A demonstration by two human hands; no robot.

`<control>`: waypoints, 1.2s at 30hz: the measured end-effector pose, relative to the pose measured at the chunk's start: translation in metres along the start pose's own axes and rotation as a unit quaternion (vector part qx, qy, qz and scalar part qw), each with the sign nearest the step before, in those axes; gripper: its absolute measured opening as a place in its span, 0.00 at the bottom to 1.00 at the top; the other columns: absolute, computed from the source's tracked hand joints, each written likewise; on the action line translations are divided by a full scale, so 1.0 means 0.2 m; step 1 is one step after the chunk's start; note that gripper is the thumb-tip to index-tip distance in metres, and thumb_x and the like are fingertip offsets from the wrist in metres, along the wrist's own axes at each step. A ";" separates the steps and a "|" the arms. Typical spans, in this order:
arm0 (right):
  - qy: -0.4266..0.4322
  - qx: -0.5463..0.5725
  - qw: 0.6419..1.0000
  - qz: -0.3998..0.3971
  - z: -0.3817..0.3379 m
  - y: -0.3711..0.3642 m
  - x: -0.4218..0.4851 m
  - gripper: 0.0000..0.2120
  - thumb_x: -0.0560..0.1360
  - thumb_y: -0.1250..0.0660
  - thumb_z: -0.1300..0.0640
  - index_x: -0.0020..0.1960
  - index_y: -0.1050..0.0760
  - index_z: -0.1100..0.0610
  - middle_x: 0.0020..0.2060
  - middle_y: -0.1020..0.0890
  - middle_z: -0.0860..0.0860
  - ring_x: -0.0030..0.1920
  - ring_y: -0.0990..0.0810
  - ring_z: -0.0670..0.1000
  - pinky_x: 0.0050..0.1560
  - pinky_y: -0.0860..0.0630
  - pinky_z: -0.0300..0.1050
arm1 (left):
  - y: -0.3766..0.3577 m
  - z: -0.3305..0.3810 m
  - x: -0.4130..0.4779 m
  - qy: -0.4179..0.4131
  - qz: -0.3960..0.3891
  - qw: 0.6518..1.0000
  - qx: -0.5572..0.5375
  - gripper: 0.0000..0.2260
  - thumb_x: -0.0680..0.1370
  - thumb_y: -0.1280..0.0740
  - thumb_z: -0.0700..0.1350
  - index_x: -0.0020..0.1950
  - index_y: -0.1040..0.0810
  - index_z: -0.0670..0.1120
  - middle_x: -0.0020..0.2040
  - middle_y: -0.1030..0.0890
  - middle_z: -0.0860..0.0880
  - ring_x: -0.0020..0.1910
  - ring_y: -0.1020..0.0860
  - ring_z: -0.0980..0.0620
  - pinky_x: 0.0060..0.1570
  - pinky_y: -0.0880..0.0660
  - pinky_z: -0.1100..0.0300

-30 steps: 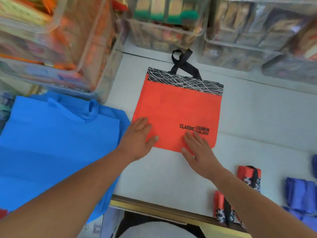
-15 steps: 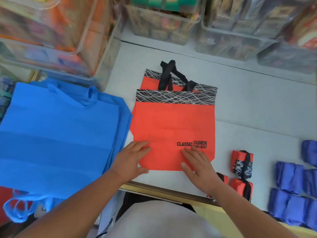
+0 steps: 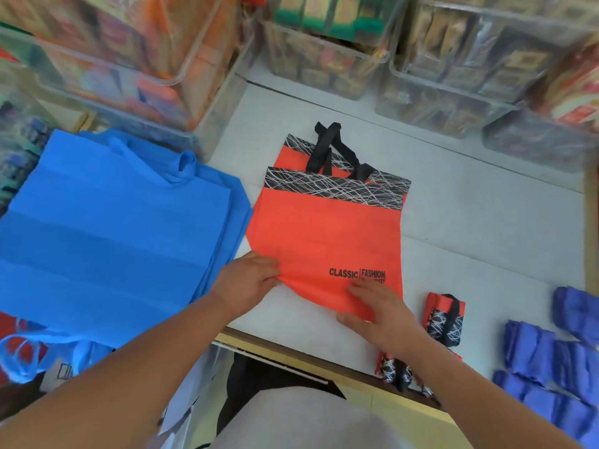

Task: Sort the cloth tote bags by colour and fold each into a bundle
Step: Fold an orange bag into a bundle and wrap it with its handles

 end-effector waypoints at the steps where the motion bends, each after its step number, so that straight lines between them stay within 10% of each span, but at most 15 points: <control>1: 0.014 -0.003 0.999 0.032 0.01 0.03 -0.01 0.41 0.71 0.43 0.22 0.70 0.23 0.50 0.70 0.24 0.46 0.73 0.30 0.50 0.74 0.43 0.42 | 0.03 0.02 0.01 -0.002 -0.005 1.000 -0.019 0.17 0.79 0.41 0.60 0.54 0.16 0.55 0.54 0.16 0.57 0.56 0.22 0.51 0.48 0.20 0.50; 5: 0.071 0.012 0.977 0.199 0.00 0.24 -0.08 0.19 0.78 0.31 0.41 0.61 0.18 0.53 0.55 0.16 0.47 0.56 0.20 0.50 0.59 0.26 0.45 | 0.21 0.17 0.06 0.045 0.027 0.991 -0.120 0.14 0.79 0.37 0.61 0.49 0.19 0.53 0.41 0.19 0.55 0.42 0.22 0.53 0.43 0.23 0.52; 10: 0.005 0.103 0.978 0.179 0.03 0.39 -0.17 0.10 0.78 0.33 0.44 0.55 0.17 0.45 0.47 0.18 0.32 0.49 0.19 0.37 0.50 0.25 0.36 | 0.34 0.32 0.03 0.116 0.057 0.963 -0.238 0.10 0.79 0.29 0.53 0.41 0.21 0.51 0.34 0.23 0.53 0.35 0.25 0.56 0.38 0.27 0.58; 14: -0.044 0.148 0.972 0.179 0.05 0.42 -0.16 0.07 0.78 0.30 0.48 0.42 0.20 0.47 0.29 0.23 0.43 0.30 0.27 0.45 0.33 0.30 0.40 | 0.35 0.38 -0.05 0.169 0.101 0.946 -0.256 0.09 0.80 0.33 0.56 0.45 0.21 0.54 0.38 0.20 0.58 0.39 0.24 0.60 0.41 0.28 0.63; 18: -0.083 0.153 0.970 0.167 0.05 0.41 -0.01 0.09 0.78 0.30 0.44 0.41 0.23 0.47 0.31 0.22 0.44 0.34 0.25 0.44 0.36 0.29 0.42 | 0.39 0.37 -0.04 0.202 0.196 0.944 -0.174 0.13 0.83 0.42 0.59 0.55 0.24 0.52 0.50 0.23 0.56 0.50 0.24 0.59 0.48 0.31 0.60; 21: -0.126 0.119 0.968 0.180 0.08 0.38 0.17 0.12 0.78 0.31 0.44 0.45 0.25 0.52 0.42 0.21 0.48 0.46 0.22 0.53 0.46 0.29 0.47 | 0.40 0.39 0.01 0.066 0.248 0.966 -0.023 0.11 0.81 0.32 0.47 0.60 0.24 0.45 0.62 0.24 0.49 0.61 0.27 0.51 0.59 0.29 0.57; 25: -0.149 0.081 0.969 0.182 0.16 0.36 0.37 0.24 0.77 0.37 0.37 0.55 0.24 0.58 0.59 0.22 0.56 0.61 0.25 0.59 0.58 0.28 0.51 | 0.21 0.34 0.08 -0.078 0.060 0.993 0.072 0.12 0.78 0.30 0.46 0.61 0.20 0.46 0.69 0.24 0.46 0.70 0.28 0.45 0.70 0.30 0.47; 31: -0.195 0.005 0.970 0.142 0.25 0.35 0.58 0.19 0.78 0.32 0.42 0.58 0.23 0.57 0.57 0.22 0.55 0.59 0.25 0.60 0.54 0.29 0.51 | 0.02 0.19 0.25 -0.039 -0.156 0.975 0.153 0.25 0.82 0.42 0.57 0.78 0.34 0.51 0.82 0.42 0.49 0.81 0.43 0.47 0.79 0.49 0.44; 36: -0.157 -0.071 0.952 0.252 0.22 0.29 0.59 0.22 0.77 0.31 0.49 0.66 0.27 0.58 0.67 0.28 0.60 0.67 0.30 0.66 0.65 0.29 0.62 | -0.05 0.10 0.32 -0.056 -0.143 0.970 0.189 0.28 0.70 0.28 0.62 0.68 0.22 0.55 0.72 0.25 0.50 0.69 0.26 0.47 0.65 0.26 0.41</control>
Point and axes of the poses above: each hand's wrist, its own x-axis towards the middle knuckle, its own y-axis out of the back of the hand, z = x × y, the point moved 2 cm from there along x, towards the middle knuckle
